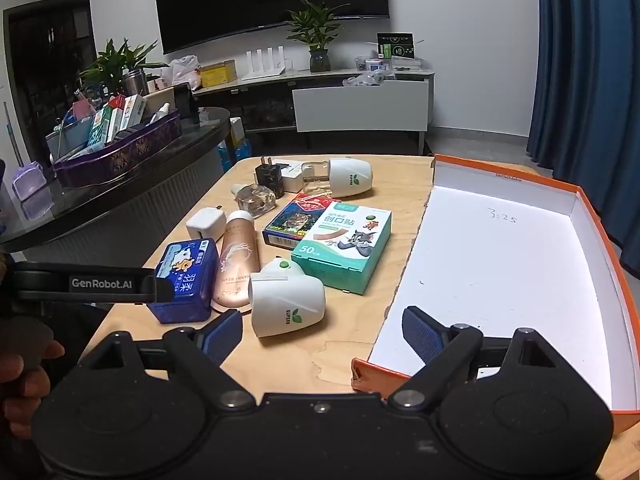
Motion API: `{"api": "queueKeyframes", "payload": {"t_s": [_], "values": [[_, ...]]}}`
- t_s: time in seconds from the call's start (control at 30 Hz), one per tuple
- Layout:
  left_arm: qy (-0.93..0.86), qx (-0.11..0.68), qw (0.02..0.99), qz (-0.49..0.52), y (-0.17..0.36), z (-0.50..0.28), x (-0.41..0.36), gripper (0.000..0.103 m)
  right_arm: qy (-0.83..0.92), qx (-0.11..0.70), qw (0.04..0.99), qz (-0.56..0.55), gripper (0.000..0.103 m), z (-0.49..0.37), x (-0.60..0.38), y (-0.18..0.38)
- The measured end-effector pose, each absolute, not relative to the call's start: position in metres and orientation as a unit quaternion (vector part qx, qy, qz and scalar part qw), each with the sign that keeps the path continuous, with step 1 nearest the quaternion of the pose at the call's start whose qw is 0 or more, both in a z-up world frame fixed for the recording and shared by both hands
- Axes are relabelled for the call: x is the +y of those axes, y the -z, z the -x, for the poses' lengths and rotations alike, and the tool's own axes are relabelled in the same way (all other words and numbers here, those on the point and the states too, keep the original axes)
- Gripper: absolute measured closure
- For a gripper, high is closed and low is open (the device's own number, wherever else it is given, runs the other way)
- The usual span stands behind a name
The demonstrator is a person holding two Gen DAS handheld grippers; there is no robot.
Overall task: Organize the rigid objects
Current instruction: 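Move both tools toward the blue tin box and white plug-in diffuser, then grasp the blue tin box with the left gripper while the right gripper grasps the white diffuser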
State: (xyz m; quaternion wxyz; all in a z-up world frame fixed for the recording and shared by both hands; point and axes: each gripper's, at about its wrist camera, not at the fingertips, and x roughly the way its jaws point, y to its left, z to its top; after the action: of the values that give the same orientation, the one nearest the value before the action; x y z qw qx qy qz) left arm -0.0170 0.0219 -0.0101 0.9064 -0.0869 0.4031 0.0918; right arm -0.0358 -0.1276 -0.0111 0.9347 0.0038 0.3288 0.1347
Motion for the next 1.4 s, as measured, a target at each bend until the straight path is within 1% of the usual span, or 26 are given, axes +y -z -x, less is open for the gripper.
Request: {"api": "queueKeyframes", "payload": {"t_s": [0.4,0.43,0.7,0.97,1.07,1.4], "values": [[-0.094,0.406,0.904,0.092,0.015,0.015,0.024,0.0,-0.136,0.327,0.935,-0.003,0.001,0.044,-0.123,0.01],[-0.095,0.407,0.904,0.092,0.015,0.015,0.025,0.0,-0.136,0.328,0.935,-0.003,0.001,0.033,-0.123,0.015],[-0.095,0.411,0.902,0.092,0.019,0.01,0.025,0.0,-0.139,0.332,0.933,-0.001,0.001,0.033,-0.125,0.011],[-0.1,0.406,0.903,0.095,0.024,-0.013,0.026,0.0,-0.138,0.334,0.932,-0.001,0.001,0.029,-0.125,0.015],[-0.1,0.407,0.905,0.08,0.03,-0.024,0.025,0.0,-0.139,0.328,0.934,-0.004,0.001,0.026,-0.125,0.018],[-0.071,0.406,0.906,0.092,0.037,-0.021,0.051,0.0,-0.147,0.332,0.932,-0.007,0.001,0.006,-0.121,0.026]]}}
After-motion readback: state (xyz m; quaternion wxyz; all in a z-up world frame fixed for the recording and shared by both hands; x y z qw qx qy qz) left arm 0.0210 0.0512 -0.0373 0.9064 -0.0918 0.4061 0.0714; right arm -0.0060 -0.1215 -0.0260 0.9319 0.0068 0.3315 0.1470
